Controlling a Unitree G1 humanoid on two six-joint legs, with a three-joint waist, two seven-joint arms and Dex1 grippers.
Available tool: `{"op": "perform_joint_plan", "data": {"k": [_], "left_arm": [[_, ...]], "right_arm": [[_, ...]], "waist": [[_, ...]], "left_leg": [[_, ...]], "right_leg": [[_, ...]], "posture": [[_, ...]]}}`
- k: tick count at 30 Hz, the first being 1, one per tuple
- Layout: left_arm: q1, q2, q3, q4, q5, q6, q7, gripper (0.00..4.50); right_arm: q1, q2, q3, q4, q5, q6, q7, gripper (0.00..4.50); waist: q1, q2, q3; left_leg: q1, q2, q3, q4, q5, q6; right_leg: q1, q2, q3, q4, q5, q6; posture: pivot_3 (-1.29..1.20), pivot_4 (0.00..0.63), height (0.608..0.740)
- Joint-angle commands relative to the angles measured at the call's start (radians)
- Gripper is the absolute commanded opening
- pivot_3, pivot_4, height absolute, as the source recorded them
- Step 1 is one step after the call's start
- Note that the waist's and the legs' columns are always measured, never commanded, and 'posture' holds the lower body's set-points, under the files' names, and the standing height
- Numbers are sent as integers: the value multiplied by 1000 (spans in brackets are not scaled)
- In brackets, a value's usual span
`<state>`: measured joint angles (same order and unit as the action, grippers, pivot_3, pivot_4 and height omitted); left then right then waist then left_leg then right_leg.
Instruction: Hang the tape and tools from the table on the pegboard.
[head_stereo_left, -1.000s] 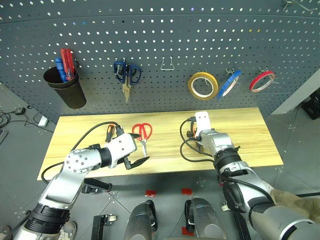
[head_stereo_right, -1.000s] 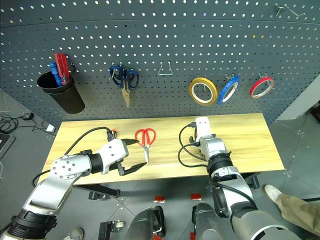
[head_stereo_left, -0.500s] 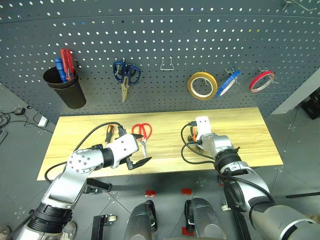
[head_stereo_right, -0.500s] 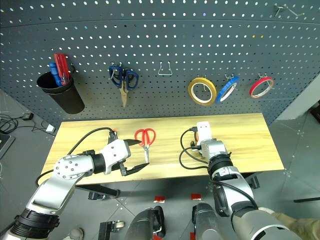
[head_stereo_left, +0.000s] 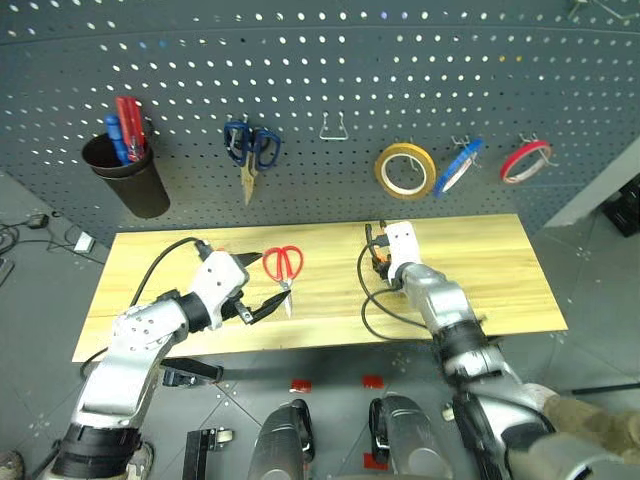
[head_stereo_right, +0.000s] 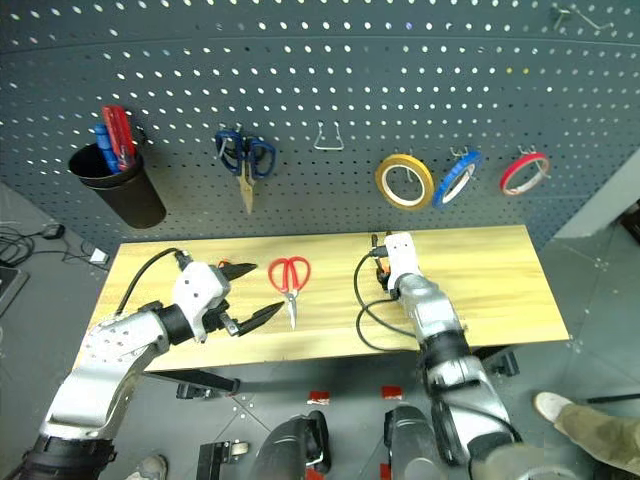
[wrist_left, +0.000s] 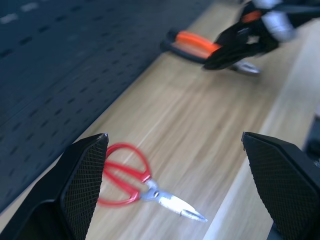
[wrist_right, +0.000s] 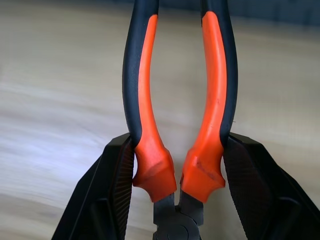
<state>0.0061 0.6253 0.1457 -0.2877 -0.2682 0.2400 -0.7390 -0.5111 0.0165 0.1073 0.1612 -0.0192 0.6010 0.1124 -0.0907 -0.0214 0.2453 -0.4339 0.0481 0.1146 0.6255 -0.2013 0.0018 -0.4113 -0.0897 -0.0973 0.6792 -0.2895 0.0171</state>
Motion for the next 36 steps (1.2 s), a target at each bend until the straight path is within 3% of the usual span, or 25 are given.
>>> {"op": "perform_joint_plan", "data": {"k": [1,4,7,13,19,26,36], "left_arm": [[41,-28,105,-105,-66,21,60,4500],[49,-50,160,-148,-115,65,105,4500],[46,-37,187,-199,-187,143,111,4500],[-92,1,227,-214,-290,266,165,4500],[-188,6,182,-196,-249,348,263,4500],[-275,-16,97,-182,-214,396,320,4500],[-376,-64,50,-128,-199,407,343,4500]], "right_arm": [[62,21,86,-358,-14,-28,-1,2371],[66,25,131,-481,-35,-147,-13,2371],[-28,37,149,-471,-73,-268,-32,2371],[-358,41,105,-126,-124,-574,-95,2371],[-555,62,69,185,-125,-784,-139,2371],[-724,47,44,552,-147,-1003,-200,2371],[-842,39,19,858,-161,-1136,-235,2371]], "waist": [[1,0,0],[4,-1,-1],[5,-2,-2],[5,-7,-4],[7,-15,-11],[12,-15,-11],[26,-16,1]], "left_leg": [[0,0,0,0,0,0],[0,0,-1,2,-1,1],[1,0,-3,3,-2,4],[1,0,-4,4,6,-1],[1,0,-3,4,7,-1],[0,0,-3,3,7,-1],[1,0,-3,3,7,-1]], "right_leg": [[0,0,0,0,0,0],[1,0,-1,1,0,0],[1,1,-2,1,0,3],[2,2,-2,3,4,0],[2,2,-2,1,7,-5],[2,2,-3,1,7,-6],[2,2,-2,1,7,-6]], "posture": [[-145,216,740],[-134,196,740],[-129,188,740],[-104,168,740],[-74,164,740],[-47,191,740],[-15,257,740]]}}
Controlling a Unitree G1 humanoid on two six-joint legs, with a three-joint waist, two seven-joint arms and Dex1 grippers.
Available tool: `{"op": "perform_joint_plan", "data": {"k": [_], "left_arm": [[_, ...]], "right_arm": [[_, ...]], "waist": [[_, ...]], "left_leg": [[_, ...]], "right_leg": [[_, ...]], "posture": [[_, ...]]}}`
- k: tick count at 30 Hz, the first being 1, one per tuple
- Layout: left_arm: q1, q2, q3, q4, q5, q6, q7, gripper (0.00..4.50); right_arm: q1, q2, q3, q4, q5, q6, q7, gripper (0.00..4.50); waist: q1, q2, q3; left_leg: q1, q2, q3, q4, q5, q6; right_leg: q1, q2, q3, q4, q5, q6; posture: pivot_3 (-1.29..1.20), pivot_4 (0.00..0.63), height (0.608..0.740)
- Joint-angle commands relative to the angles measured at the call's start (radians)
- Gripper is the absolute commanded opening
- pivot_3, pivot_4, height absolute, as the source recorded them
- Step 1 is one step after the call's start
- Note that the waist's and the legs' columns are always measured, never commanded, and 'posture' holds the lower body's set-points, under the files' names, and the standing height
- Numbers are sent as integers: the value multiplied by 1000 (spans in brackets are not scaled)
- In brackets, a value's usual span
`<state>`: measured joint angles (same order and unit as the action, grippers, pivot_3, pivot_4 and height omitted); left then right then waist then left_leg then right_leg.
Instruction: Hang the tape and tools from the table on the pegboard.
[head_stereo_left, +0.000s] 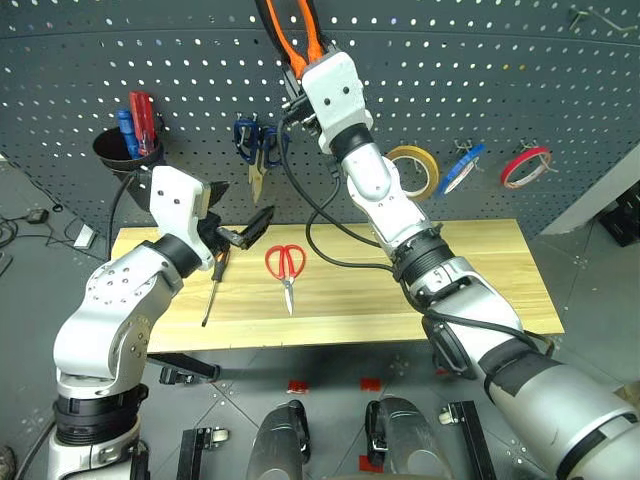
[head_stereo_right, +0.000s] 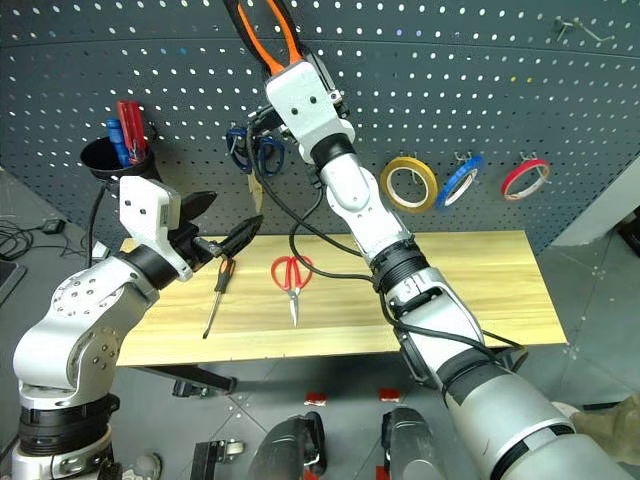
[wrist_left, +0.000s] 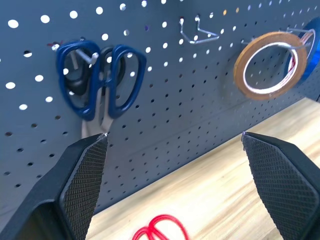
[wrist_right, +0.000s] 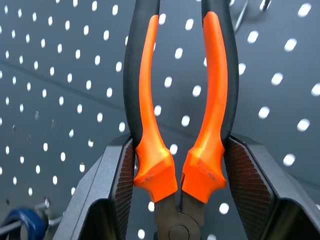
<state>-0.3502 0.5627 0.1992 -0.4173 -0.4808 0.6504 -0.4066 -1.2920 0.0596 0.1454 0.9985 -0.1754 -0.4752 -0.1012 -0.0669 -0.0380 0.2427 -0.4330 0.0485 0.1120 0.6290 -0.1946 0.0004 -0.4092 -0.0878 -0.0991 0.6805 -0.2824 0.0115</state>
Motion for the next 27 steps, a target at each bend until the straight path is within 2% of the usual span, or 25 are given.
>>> {"op": "perform_joint_plan", "data": {"k": [1,17,27], "left_arm": [[-26,-5,-10,9,19,-7,12,4500],[-25,-8,-40,17,22,2,-24,4500],[-11,-15,-63,20,27,2,-30,4500]], "right_arm": [[-68,-9,-21,44,-8,-67,-24,2371],[-107,-104,-35,161,-43,-129,-96,2371],[-14,-94,-53,159,-21,-79,-109,2371]], "waist": [[6,1,6],[35,0,56],[36,1,63]], "left_leg": [[0,0,0,0,0,0],[0,0,0,0,0,0],[0,0,0,0,0,0]], "right_leg": [[0,0,0,0,0,0],[0,0,0,-1,0,0],[0,-1,-1,0,0,0]], "posture": [[-11,267,740],[-10,321,740],[-22,333,740]]}}
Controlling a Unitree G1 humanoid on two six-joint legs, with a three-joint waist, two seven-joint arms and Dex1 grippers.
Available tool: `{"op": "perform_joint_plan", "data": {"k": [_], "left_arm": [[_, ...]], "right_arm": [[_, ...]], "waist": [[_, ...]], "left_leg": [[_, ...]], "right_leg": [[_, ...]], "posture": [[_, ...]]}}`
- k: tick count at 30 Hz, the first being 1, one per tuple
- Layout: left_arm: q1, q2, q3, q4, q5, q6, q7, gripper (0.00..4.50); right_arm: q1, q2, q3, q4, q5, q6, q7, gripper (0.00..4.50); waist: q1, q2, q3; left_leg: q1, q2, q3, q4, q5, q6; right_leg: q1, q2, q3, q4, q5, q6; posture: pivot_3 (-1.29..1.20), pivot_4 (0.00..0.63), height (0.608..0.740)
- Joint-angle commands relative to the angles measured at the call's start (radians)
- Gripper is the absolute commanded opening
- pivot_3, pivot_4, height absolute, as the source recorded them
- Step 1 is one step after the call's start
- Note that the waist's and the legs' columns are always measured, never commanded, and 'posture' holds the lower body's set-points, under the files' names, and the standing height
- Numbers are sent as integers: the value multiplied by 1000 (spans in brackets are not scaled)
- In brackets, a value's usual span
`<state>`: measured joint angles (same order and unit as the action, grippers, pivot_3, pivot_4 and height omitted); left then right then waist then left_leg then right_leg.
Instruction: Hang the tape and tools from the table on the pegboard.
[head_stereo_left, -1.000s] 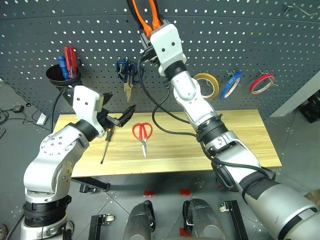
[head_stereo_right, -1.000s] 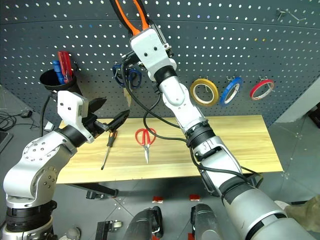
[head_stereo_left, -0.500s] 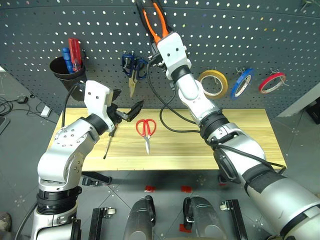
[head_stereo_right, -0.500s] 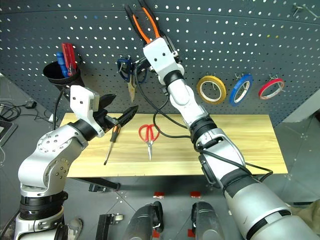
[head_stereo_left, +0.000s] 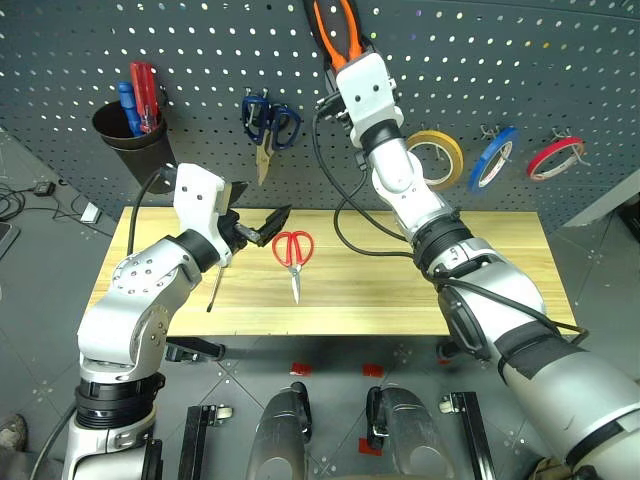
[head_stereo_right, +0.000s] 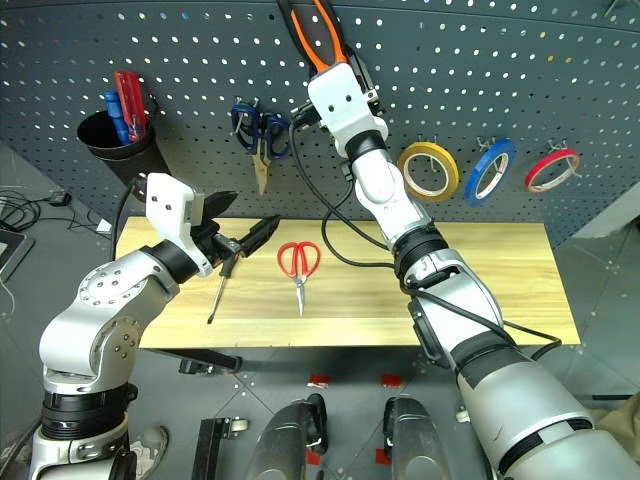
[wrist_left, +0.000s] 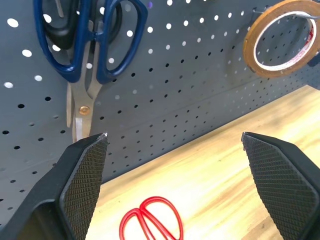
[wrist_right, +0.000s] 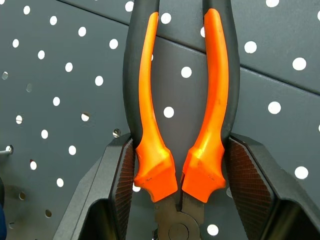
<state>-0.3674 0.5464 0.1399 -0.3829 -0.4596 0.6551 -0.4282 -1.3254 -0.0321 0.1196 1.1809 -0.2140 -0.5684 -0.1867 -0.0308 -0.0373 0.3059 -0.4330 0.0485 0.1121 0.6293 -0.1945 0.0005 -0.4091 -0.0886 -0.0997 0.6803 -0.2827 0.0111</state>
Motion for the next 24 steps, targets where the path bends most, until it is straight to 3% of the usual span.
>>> {"op": "perform_joint_plan", "data": {"k": [1,8,14,20,24], "left_arm": [[9,-1,-5,-12,7,-6,-8,4500],[25,-7,-22,5,28,-32,-8,4500],[27,-18,-35,18,47,-45,-6,4500],[26,-43,-44,44,62,-49,2,4500],[27,-60,-48,55,70,-49,12,4500]], "right_arm": [[30,-1,-26,-29,14,18,-26,2371],[83,-3,-32,-65,11,64,-53,2370],[115,40,-118,-124,138,214,52,2370],[194,58,-129,-263,170,341,88,4371],[246,56,-118,-367,168,407,109,4473]], "waist": [[0,0,1],[0,1,2],[0,0,2],[0,1,2],[-2,1,2]], "left_leg": [[0,0,0,0,0,0],[0,0,0,0,0,0],[0,0,0,0,0,0],[2,0,-2,0,2,2],[1,0,-1,0,2,2]], "right_leg": [[0,0,0,0,0,0],[0,0,0,0,0,0],[1,0,0,1,0,0],[2,-1,-2,1,2,-1],[1,-1,-1,1,2,-1]], "posture": [[-29,332,740],[-39,333,740],[-57,327,740],[-84,317,740],[-101,307,740]]}}
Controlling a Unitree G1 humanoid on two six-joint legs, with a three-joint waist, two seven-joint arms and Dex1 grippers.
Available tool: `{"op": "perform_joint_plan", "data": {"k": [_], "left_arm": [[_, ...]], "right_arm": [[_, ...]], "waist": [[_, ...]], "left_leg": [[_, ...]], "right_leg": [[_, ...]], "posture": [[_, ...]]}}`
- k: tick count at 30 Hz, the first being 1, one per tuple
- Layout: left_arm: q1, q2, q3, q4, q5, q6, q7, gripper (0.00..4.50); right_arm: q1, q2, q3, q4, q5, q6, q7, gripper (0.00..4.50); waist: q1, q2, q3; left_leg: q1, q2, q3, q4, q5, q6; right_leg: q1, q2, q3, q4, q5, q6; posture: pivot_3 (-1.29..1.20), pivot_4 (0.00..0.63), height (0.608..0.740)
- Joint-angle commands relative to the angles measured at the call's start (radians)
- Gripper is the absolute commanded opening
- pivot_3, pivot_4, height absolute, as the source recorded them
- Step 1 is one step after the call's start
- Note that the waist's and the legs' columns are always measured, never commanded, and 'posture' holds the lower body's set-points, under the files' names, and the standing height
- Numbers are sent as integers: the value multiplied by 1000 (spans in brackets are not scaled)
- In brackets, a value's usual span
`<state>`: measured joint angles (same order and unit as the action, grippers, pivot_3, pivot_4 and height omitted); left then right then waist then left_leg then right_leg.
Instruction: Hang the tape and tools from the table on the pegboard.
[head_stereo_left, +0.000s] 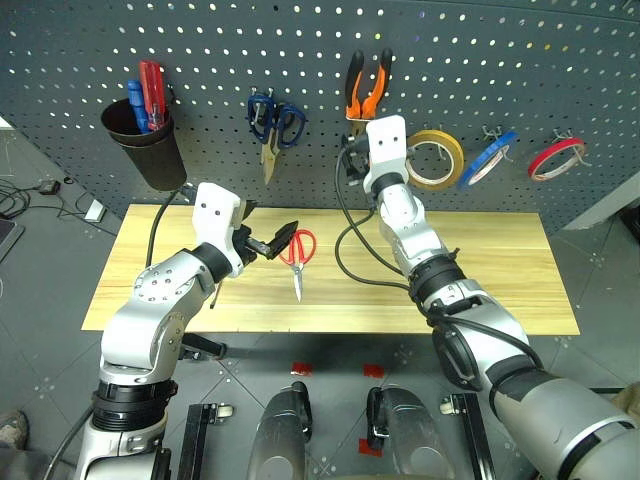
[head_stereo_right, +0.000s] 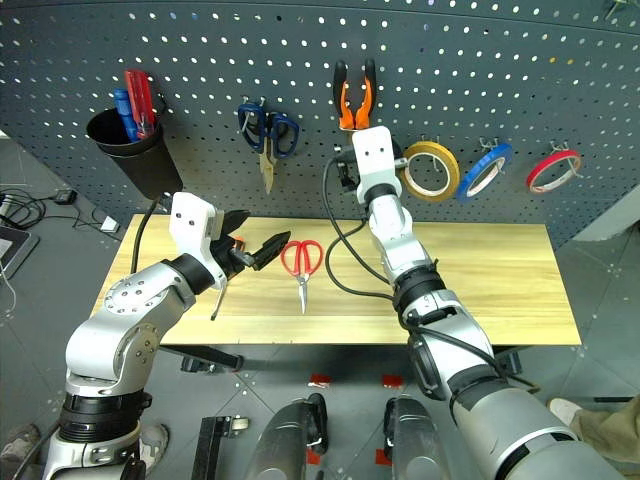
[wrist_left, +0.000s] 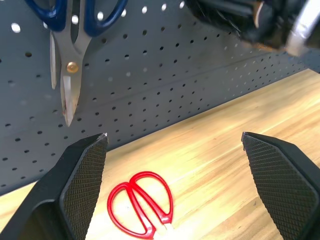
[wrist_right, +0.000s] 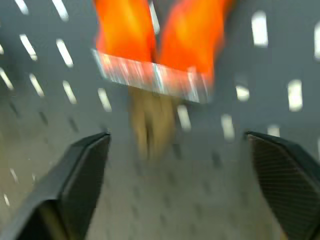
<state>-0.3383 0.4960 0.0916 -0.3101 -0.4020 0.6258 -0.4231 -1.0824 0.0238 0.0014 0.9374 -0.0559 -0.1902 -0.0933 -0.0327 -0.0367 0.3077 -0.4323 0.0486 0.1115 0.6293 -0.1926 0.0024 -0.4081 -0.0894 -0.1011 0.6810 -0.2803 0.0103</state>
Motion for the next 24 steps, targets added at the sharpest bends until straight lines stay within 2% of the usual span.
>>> {"op": "perform_joint_plan", "data": {"k": [1,5,10,14,19,24], "left_arm": [[0,-14,0,-16,12,-15,9,4500],[25,-46,16,-8,1,60,56,4500],[63,-62,1,7,58,146,148,4500],[73,-132,27,43,93,212,268,4500],[46,-207,14,154,130,225,332,4500],[-34,-285,21,350,168,162,385,4500]], "right_arm": [[17,-1,1,-155,10,50,21,4473],[168,-10,41,-429,31,196,129,4473],[424,-64,151,-858,135,427,384,4473],[679,-222,225,-1247,342,757,592,4473],[776,-341,261,-1375,377,890,648,4473],[781,-358,280,-1400,391,925,667,4473]], "waist": [[-2,0,0],[-6,-1,0],[-9,-1,0],[-4,-1,-1],[-3,-1,-1],[-2,-2,-2]], "left_leg": [[0,0,0,0,0,0],[-1,0,1,-3,-1,-1],[-2,0,1,-4,-2,-1],[-1,0,-1,-2,-2,0],[-1,0,-1,-1,-5,4],[-1,0,-2,0,-4,4]], "right_leg": [[0,0,0,0,0,0],[-1,0,0,-2,-2,2],[-2,0,0,-5,-2,3],[0,0,0,-3,-2,3],[-1,0,0,-2,-2,3],[-1,1,-1,-1,-4,6]], "posture": [[-105,305,740],[-122,297,740],[-128,295,740],[-142,288,740],[-155,280,740],[-169,267,740]]}}
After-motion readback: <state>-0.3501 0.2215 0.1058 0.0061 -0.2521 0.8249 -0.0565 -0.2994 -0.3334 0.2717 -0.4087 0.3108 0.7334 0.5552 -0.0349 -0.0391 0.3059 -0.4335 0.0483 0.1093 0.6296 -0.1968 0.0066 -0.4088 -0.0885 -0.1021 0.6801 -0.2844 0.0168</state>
